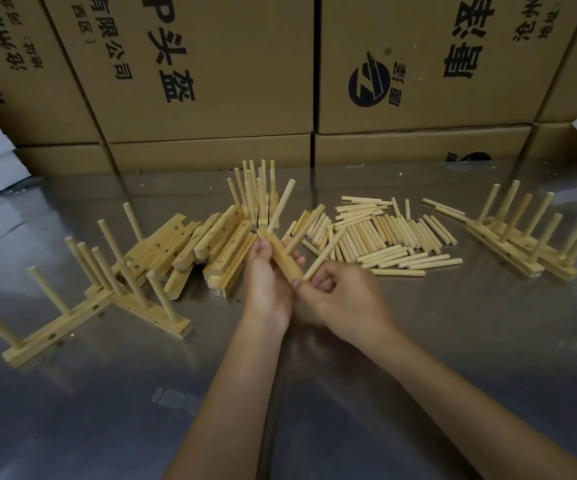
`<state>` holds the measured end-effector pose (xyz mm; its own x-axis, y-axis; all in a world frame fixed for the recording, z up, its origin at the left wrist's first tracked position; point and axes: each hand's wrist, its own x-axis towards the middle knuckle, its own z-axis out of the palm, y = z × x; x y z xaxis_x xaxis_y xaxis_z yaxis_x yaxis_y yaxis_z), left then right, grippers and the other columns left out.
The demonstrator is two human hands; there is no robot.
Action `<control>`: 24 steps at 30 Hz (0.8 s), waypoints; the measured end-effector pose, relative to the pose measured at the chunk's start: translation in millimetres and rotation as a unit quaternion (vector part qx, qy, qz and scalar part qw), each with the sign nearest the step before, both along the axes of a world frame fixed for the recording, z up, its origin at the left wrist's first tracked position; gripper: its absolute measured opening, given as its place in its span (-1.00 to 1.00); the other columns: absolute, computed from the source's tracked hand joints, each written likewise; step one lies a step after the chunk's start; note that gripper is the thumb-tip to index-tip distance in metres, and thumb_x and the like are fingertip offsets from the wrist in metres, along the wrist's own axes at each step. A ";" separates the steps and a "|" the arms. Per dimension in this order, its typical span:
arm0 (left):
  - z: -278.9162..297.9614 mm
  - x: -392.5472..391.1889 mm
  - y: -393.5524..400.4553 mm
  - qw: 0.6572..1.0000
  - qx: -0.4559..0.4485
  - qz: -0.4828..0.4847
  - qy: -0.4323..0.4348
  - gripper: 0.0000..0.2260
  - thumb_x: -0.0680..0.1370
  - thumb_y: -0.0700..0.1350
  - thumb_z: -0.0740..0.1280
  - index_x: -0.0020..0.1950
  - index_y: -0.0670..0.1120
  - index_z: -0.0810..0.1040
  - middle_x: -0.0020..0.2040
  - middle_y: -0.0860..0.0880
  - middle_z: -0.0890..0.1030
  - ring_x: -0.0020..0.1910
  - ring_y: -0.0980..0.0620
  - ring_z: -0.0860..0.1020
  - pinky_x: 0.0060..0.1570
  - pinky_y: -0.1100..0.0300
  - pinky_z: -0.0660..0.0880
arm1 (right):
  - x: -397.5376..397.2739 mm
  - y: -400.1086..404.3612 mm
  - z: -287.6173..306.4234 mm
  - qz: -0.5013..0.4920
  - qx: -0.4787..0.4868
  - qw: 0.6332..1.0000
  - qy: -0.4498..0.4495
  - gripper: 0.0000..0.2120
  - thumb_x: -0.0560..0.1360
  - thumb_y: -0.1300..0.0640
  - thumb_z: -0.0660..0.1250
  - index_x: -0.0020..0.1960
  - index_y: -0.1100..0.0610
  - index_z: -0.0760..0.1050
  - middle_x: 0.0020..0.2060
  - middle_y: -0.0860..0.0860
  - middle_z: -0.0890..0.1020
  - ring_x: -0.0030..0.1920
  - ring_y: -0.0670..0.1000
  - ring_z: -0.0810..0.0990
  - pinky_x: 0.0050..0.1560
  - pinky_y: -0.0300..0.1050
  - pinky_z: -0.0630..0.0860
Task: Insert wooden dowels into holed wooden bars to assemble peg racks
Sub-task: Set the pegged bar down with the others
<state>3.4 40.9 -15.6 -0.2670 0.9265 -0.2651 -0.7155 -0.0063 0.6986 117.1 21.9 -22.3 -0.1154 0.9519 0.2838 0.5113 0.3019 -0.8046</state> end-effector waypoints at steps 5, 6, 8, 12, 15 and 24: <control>-10.0 -12.8 15.8 0.992 0.014 0.043 0.117 -0.67 0.68 -0.12 0.20 0.45 -0.11 0.39 0.23 -0.14 0.58 0.19 -0.07 0.59 0.19 0.10 0.52 | -6.0 58.6 25.9 -0.092 -0.020 0.996 0.007 -0.69 0.39 -0.04 0.49 -0.39 0.10 0.50 -0.48 -0.10 0.55 -0.42 -0.12 0.49 -0.42 -0.19 0.31; -11.7 -14.8 18.4 0.989 0.008 0.061 0.134 -0.69 0.67 -0.14 0.22 0.41 -0.11 0.44 0.18 -0.12 0.61 0.15 -0.05 0.61 0.10 0.15 0.54 | -8.0 73.4 32.1 -0.105 -0.020 0.994 -0.001 -0.68 0.40 -0.05 0.48 -0.40 0.10 0.51 -0.46 -0.06 0.57 -0.39 -0.07 0.53 -0.42 -0.20 0.33; -13.2 -18.2 23.4 0.985 -0.001 0.089 0.148 -0.74 0.66 -0.19 0.23 0.34 -0.13 0.51 0.08 -0.11 0.64 0.08 -0.03 0.65 -0.04 0.22 0.56 | -14.8 105.2 42.8 -0.120 -0.024 0.992 -0.023 -0.66 0.43 -0.06 0.46 -0.39 0.12 0.52 -0.47 -0.02 0.56 -0.41 -0.02 0.53 -0.43 -0.18 0.34; -15.0 -20.9 32.7 0.982 -0.001 0.110 0.156 -0.82 0.65 -0.21 0.23 0.17 -0.05 0.57 0.04 -0.10 0.65 0.00 0.00 0.66 -0.15 0.28 0.56 | -38.3 165.7 48.5 -0.142 -0.040 0.985 -0.091 -0.64 0.48 -0.12 0.43 -0.34 0.06 0.44 -0.30 0.01 0.57 -0.24 0.05 0.59 -0.36 -0.15 0.38; -20.1 -20.6 38.7 0.974 0.011 0.119 0.191 -0.83 0.64 -0.22 0.22 0.07 -0.04 0.58 -0.06 -0.09 0.62 -0.11 0.01 0.63 -0.20 0.26 0.53 | -59.2 194.1 37.6 -0.145 -0.045 0.977 -0.152 -0.74 0.48 -0.10 0.44 -0.12 0.10 0.57 -0.18 0.03 0.63 -0.14 0.07 0.61 -0.27 -0.13 0.47; -26.5 -19.5 42.8 0.967 0.014 0.117 0.224 -0.85 0.63 -0.20 0.24 0.03 -0.06 0.61 -0.18 -0.07 0.60 -0.21 0.02 0.60 -0.28 0.26 0.53 | -84.5 208.3 14.3 -0.109 -0.052 0.962 -0.244 -0.73 0.48 -0.15 0.37 -0.06 0.06 0.53 -0.03 0.07 0.64 0.04 0.11 0.61 -0.15 -0.12 0.44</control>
<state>-16.1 83.7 -42.1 -0.5528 0.8318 -0.0497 -0.3174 -0.1551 0.9355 32.6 230.2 -8.0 -0.0050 0.9888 0.1490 0.8785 0.0755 -0.4717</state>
